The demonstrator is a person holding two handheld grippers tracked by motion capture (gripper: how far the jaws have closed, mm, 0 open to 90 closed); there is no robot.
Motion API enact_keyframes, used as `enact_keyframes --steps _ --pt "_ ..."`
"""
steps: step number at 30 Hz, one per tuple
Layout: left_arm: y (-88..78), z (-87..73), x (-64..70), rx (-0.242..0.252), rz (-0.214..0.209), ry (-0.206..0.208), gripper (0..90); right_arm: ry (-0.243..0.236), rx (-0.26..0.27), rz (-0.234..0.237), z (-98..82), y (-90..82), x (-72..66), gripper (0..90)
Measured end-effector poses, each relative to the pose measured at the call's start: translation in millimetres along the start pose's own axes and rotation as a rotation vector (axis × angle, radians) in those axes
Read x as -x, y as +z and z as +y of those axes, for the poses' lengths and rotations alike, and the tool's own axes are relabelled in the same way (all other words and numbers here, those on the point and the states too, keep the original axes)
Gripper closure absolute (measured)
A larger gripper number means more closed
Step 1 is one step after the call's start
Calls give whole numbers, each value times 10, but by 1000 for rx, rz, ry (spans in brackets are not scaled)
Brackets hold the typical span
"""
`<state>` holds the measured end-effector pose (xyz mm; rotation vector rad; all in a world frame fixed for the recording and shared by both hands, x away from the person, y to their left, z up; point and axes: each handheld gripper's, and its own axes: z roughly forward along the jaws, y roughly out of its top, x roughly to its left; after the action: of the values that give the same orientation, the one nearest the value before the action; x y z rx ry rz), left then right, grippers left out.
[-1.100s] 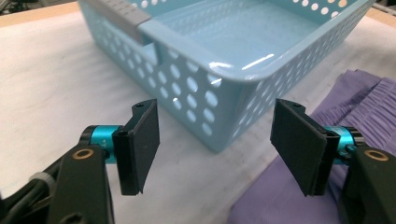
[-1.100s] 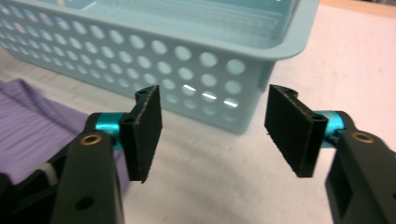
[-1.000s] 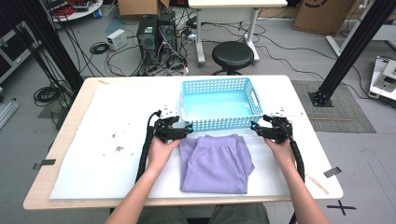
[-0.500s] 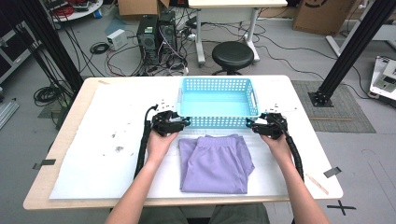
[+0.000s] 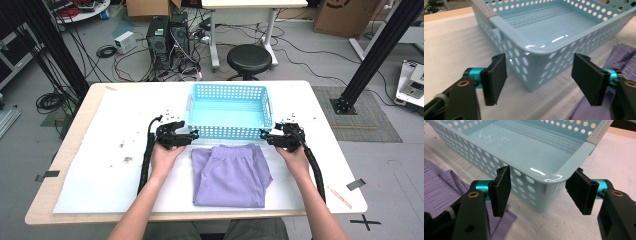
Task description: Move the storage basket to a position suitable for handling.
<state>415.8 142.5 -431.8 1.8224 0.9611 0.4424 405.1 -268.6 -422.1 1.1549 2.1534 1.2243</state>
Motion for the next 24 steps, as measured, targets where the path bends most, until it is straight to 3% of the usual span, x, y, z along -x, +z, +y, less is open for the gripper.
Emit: enact_keyframes --steps 3,6,9,14,17,21,24 --pt "17 -11 -55 19 -15 -30 260 13 -8 3 -11 24 10 342" --pt "70 11 -65 16 -74 -16 263 -7 -14 7 -12 47 -12 332" --pt "137 46 -43 0 -101 -13 297 -14 -12 -7 -13 64 -32 329" --pt "162 29 -51 -6 -108 -40 321 9 1 -11 -16 67 -3 355" --pt "135 36 -26 -14 -111 -12 389 -2 -2 -25 -13 59 -4 367" --pt "120 35 38 -32 -116 21 417 17 -5 -34 -10 31 18 368" --pt "104 27 59 -31 -112 17 418 8 -15 -35 -3 0 11 368"
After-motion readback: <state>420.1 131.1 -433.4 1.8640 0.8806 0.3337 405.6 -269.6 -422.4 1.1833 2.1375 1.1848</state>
